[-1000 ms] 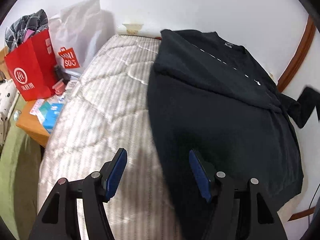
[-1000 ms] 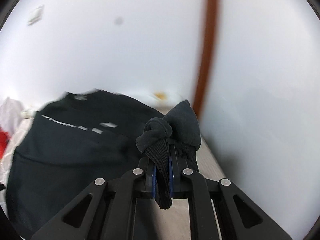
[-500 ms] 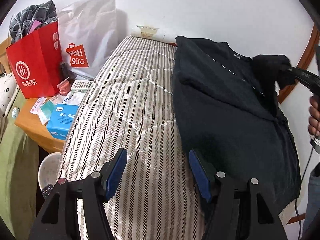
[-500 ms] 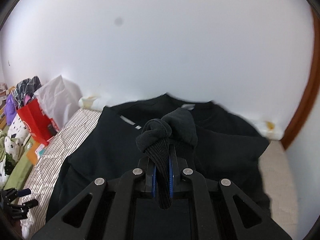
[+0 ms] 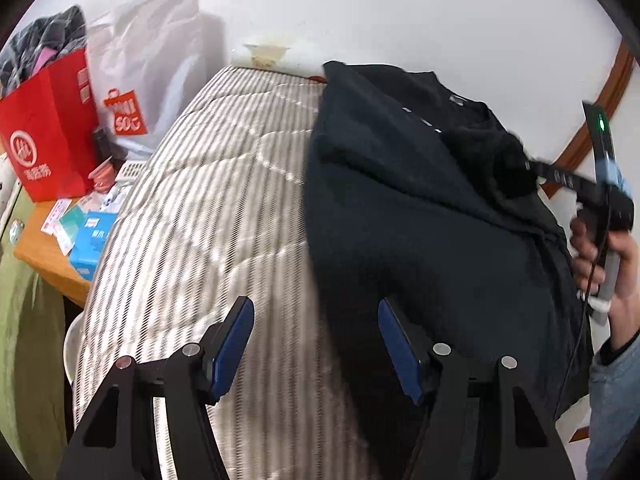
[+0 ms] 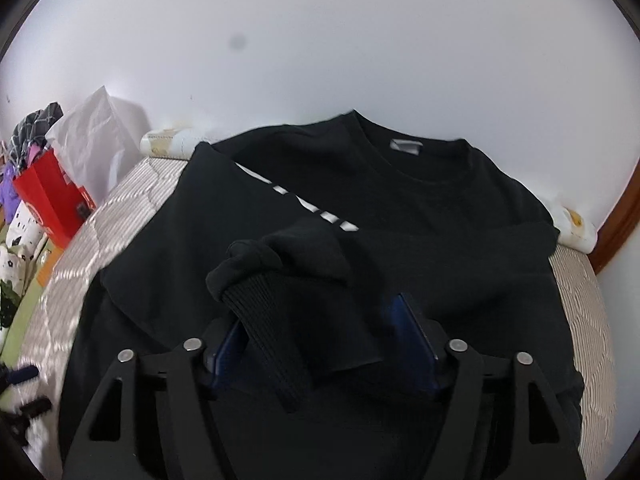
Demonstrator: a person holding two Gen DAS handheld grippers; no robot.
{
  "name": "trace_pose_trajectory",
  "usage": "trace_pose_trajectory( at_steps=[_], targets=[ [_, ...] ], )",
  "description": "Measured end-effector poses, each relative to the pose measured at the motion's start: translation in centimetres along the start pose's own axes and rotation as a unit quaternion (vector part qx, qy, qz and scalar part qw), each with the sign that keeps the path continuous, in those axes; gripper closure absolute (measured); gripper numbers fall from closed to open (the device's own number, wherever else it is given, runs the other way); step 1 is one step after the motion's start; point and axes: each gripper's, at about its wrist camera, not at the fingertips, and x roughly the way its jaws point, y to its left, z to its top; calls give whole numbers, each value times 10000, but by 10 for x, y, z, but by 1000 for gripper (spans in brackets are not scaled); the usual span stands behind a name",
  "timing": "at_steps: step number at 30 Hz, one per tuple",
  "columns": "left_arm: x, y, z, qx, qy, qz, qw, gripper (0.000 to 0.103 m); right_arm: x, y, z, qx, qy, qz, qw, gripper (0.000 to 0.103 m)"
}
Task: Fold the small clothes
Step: 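Lay the sleeve across the chest with the right tool and open it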
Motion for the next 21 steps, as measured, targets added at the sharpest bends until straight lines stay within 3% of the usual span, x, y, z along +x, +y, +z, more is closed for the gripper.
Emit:
trace_pose_trajectory(
  at_steps=[4,8,15,21],
  targets=[
    [3,-32,14,241,-16,-62,9997,41,-14,-29,-34,-54,283,286,9992,24],
    [9,-79,31,617,-109,-137,9979,41,-34,-59,-66,-58,184,86,9998,23],
    [29,-151,49,1088,-95,-263,9937,41,-65,-133,-96,813,15,176,9965,23],
    [65,-202,65,1500,-106,-316,9881,41,-91,-203,-132,1783,-154,-31,9838,23]
  ],
)
